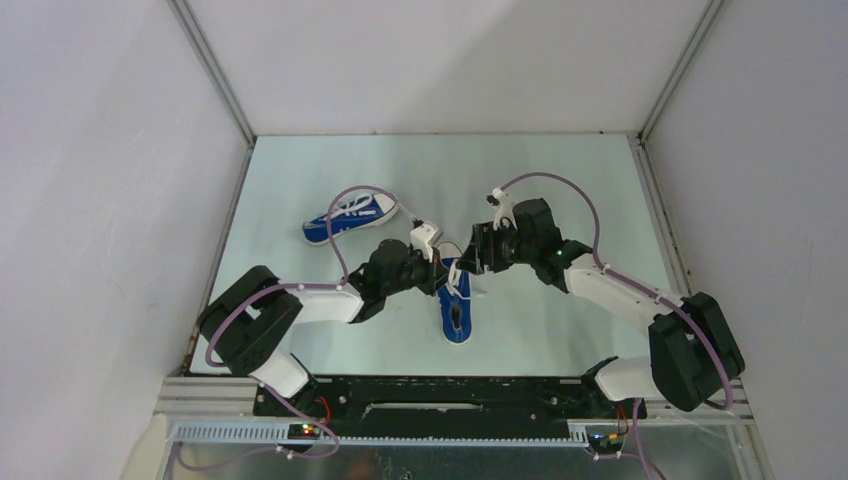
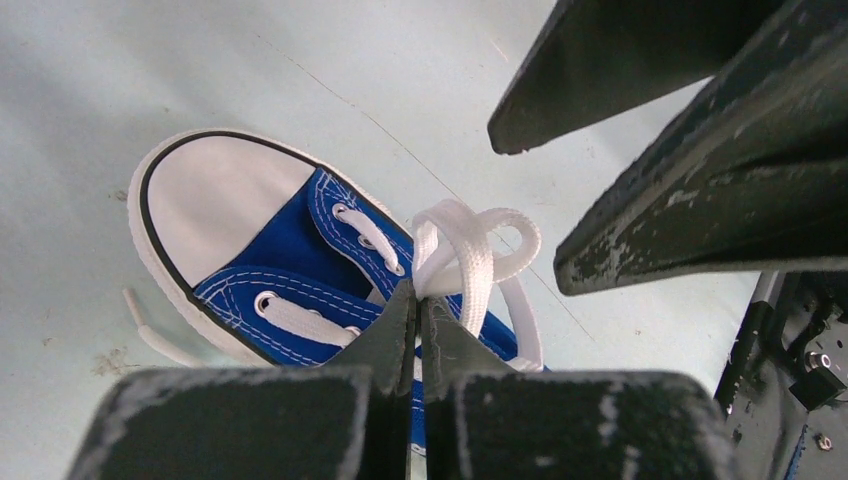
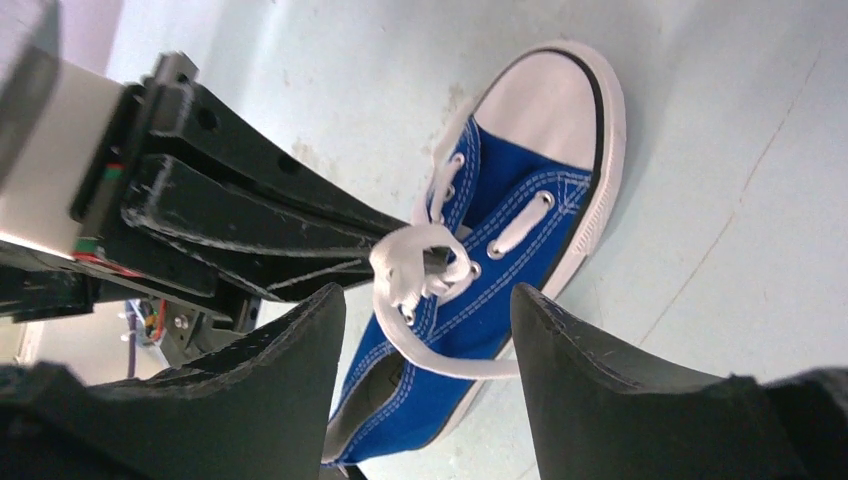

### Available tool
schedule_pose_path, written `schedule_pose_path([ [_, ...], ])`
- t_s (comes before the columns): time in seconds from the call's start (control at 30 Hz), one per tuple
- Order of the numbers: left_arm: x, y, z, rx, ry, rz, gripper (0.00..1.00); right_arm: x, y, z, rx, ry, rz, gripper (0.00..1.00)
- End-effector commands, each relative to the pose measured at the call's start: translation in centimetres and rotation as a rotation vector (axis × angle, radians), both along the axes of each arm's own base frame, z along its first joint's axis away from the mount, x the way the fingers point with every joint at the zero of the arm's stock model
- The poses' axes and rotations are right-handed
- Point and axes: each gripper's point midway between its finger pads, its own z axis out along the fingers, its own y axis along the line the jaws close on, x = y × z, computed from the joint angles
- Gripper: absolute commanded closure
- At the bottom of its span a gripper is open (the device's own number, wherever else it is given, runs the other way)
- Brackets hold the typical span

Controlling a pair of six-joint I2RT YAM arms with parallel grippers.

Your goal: Tie the shoes

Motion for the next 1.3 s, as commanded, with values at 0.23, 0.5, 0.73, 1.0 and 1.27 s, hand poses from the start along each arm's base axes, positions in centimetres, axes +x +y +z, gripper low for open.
schedule_pose_path([
  [0.23, 0.3, 0.0, 1.6, -0.05, -0.046, 0.004, 1.0, 2.2, 2.3, 2.6, 0.177, -0.066, 0.065, 0.39],
  [0.5, 0.2, 0.0, 1.8, -0.056, -0.051, 0.002, 1.0, 2.0, 2.7, 1.3, 0.167, -0.054, 0.116, 0.44],
  [0.73, 0.2, 0.0, 1.9, -0.059, -0.054, 0.002, 1.0, 1.3, 2.9, 0.9, 0.168, -0.043, 0.162, 0.5],
  [1.0, 0.3, 0.0, 1.9, -0.059, -0.056, 0.005, 1.0, 0.9, 3.0, 0.5, 0.164, -0.03, 0.186, 0.56],
  [1.27, 0.2, 0.0, 2.0, -0.061, -0.058, 0.004, 1.0, 0.9, 2.9, -0.4, 0.15, -0.014, 0.183, 0.57],
])
